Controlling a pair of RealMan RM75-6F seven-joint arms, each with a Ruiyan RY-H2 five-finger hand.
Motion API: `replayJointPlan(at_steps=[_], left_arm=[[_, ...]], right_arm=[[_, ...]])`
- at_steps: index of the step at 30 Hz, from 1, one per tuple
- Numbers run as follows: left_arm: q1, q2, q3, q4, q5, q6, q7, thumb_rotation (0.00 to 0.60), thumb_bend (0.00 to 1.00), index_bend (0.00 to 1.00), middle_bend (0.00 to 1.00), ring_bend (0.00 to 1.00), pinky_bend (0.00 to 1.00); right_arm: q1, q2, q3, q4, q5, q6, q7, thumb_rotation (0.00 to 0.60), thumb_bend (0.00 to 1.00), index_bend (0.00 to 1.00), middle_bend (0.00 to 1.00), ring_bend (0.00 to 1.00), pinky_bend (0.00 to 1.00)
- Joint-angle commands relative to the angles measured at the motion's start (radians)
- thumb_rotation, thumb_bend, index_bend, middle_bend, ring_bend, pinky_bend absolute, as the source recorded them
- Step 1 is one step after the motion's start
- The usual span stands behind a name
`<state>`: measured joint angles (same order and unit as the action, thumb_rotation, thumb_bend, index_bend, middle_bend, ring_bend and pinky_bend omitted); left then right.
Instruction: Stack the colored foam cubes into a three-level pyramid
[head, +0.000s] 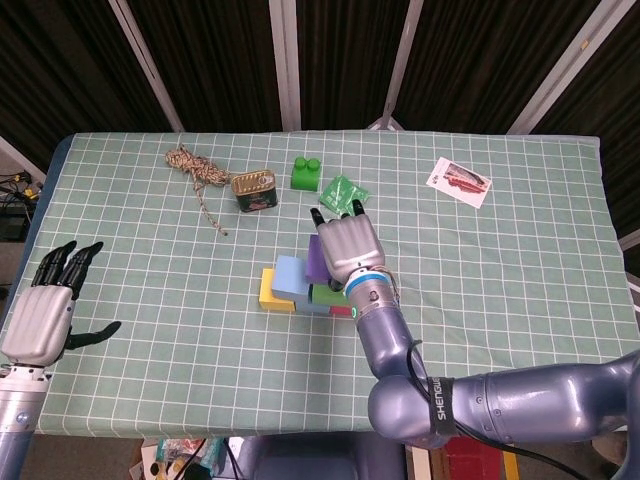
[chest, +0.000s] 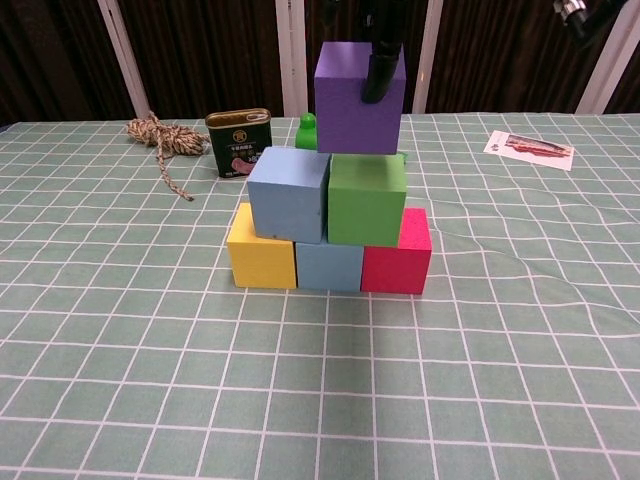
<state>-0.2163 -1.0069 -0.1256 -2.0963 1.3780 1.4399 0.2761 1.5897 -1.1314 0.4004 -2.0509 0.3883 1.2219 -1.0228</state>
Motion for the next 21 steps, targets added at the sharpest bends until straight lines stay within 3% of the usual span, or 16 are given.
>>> replayJointPlan(at_steps=[1,21], left_arm=[[-0.001,0.001,-0.001,-0.001,-0.003,-0.002,-0.003,0.600,0.07,0.06,0.11,0.01,0.03],[-0.011,0.009,-0.002,0.004,-0.025,-0.027,-0.034,0.600,0.07,0.06,0.11,0.01,0.03]], right_arm=[[0.012,-0.012,0.011,0.013,0.024,0.008,-0.019,0.600,0.25,0.00,0.49,0.26,0.00],[0.016,-0.069,0.071,0.116,0.139,-0.013,-0.082,0.600,0.25,0.00,0.49,0.27,0.00]])
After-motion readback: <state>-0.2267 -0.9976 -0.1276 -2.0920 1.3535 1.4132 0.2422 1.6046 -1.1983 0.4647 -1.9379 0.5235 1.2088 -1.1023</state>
